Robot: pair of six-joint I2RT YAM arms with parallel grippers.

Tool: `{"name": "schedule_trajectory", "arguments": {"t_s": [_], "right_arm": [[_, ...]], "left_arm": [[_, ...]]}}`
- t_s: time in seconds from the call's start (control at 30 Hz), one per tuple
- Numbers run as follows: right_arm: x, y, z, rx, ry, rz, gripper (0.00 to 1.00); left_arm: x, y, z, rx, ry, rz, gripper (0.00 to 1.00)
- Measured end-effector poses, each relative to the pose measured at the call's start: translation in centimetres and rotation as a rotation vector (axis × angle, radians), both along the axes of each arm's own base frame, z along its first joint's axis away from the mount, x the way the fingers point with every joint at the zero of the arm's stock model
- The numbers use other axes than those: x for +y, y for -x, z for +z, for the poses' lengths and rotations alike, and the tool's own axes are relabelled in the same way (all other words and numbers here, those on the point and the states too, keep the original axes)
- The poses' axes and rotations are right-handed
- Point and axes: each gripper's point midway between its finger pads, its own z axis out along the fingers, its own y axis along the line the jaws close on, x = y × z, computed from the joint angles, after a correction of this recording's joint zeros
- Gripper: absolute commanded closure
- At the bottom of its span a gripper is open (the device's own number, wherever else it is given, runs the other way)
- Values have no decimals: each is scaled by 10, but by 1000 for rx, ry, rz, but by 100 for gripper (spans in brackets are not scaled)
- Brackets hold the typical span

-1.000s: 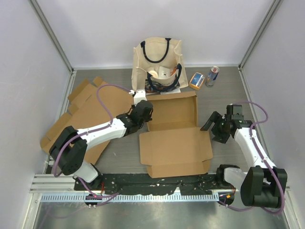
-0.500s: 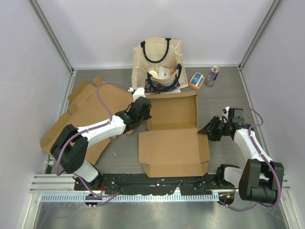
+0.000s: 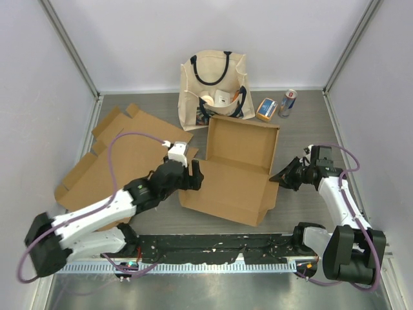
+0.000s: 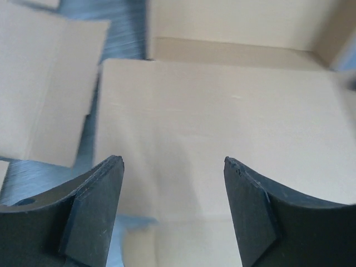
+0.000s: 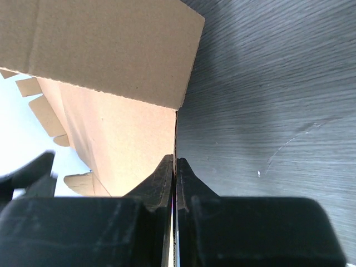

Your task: Fold the paper box

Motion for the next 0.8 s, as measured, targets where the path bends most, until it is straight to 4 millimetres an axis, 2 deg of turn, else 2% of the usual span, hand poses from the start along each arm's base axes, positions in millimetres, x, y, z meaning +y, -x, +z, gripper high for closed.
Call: {"name": "schedule_trajectory", "arguments": {"t_s": [0.1,0.17,0.23,0.3,0.33,0.47,0.57,0.67,0.8], "right_arm": [[1,1,2,10,-6,-2,91],[3,1,3,18,-16,-11,92],[4,1,6,19,-31,-25,91],[5,1,9,10,-37,-38,92],[5,1,11,3,-37,-45,92],[4,-1,18,-19,-40,-72,92],[2,-3,19,-22,-38,-89,92],[1,-4,21,-29,-35,-101,92],[1,-7,23,-42,-41,-113,91]], "left_arm": [[-4,36,53,-111,111,-102,26],[-3,55,83,-127,191,-126,22],[2,64,104,-78,282,-79,20],[6,73,114,20,362,-10,8],[7,78,113,79,402,22,3],[1,102,91,356,556,153,3],[-3,117,72,549,603,262,0],[-8,125,64,660,623,361,0],[-21,135,64,757,697,422,0]]}}
